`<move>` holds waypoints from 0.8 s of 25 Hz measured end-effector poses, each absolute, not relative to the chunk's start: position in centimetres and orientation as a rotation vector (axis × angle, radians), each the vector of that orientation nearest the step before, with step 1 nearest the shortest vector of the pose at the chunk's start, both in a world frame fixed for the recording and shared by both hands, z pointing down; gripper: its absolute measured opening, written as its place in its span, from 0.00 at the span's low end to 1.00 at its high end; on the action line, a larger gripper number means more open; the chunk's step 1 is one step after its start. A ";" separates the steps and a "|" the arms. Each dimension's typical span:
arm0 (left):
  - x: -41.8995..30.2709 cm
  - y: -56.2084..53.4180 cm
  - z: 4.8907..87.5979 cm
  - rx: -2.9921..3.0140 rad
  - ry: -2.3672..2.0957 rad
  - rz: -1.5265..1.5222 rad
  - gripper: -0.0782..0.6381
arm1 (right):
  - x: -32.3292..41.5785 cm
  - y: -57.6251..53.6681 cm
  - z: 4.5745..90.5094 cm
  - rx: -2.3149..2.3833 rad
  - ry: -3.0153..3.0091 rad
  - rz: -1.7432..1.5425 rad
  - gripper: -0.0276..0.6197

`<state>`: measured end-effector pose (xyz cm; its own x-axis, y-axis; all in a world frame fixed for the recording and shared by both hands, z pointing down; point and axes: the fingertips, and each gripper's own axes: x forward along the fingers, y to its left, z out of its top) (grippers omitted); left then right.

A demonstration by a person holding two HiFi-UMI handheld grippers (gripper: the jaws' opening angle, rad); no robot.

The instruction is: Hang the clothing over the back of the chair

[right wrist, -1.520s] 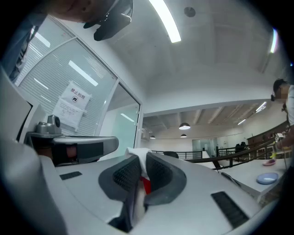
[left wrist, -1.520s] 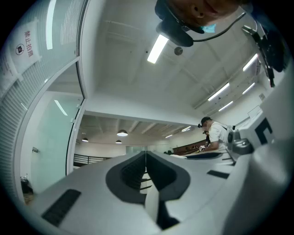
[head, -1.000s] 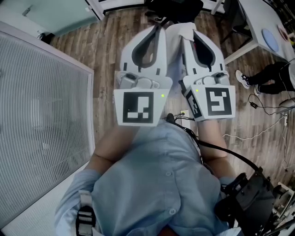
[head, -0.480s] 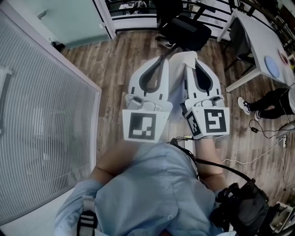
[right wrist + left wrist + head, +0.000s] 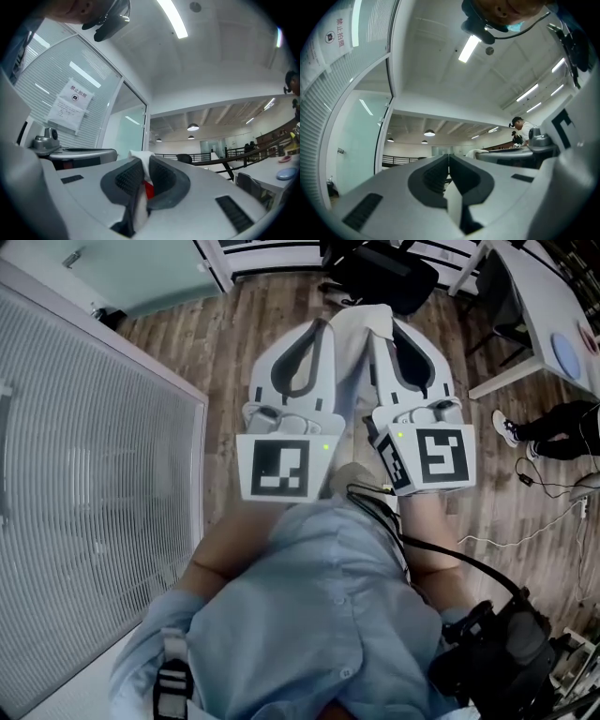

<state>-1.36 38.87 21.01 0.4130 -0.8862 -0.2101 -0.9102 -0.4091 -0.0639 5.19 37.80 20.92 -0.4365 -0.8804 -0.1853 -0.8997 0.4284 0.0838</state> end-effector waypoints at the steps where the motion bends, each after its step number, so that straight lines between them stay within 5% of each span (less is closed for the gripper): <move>1: -1.2 38.6 20.9 -2.487 1.606 0.228 0.13 | 5.3 37.4 21.0 -1.596 2.561 0.257 0.10; 20: 7.1 24.7 24.4 -2.462 1.697 0.152 0.13 | 13.1 24.4 23.6 -1.487 2.631 0.197 0.10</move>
